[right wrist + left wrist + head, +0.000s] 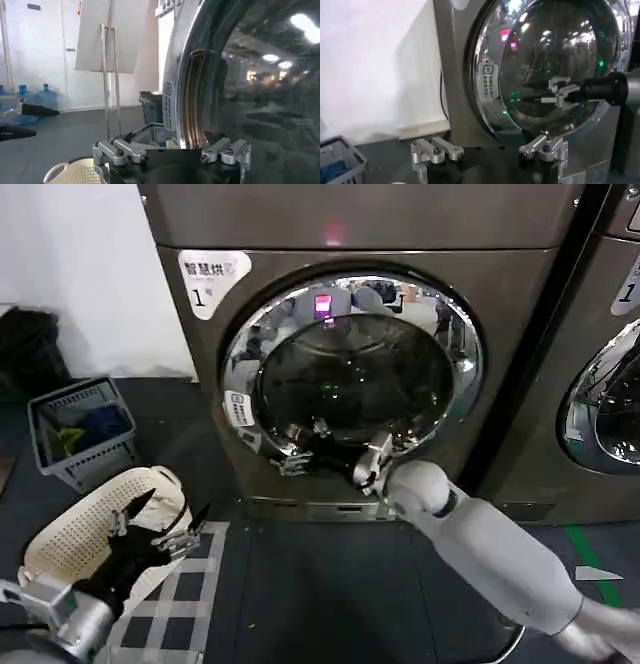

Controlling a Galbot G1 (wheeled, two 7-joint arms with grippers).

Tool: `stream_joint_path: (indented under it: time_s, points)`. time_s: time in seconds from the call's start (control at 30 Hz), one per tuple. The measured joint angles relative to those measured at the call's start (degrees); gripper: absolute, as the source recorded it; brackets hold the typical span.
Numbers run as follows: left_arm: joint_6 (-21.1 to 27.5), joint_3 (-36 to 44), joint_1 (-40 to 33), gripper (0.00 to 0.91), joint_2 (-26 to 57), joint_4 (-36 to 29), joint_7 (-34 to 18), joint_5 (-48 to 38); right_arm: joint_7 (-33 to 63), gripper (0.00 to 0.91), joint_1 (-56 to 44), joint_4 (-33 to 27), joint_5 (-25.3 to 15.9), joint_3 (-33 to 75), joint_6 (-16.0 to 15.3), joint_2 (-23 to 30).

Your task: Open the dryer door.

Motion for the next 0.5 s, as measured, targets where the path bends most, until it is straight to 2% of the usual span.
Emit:
stream_joint_path:
  time_s: [0.5]
  points:
    - [0.0,0.1,-0.2,0.907,-0.1,0.0,0.0,0.0,-0.6,0.907,2.8,-3.9,-0.2,-1.8,0.3,3.4]
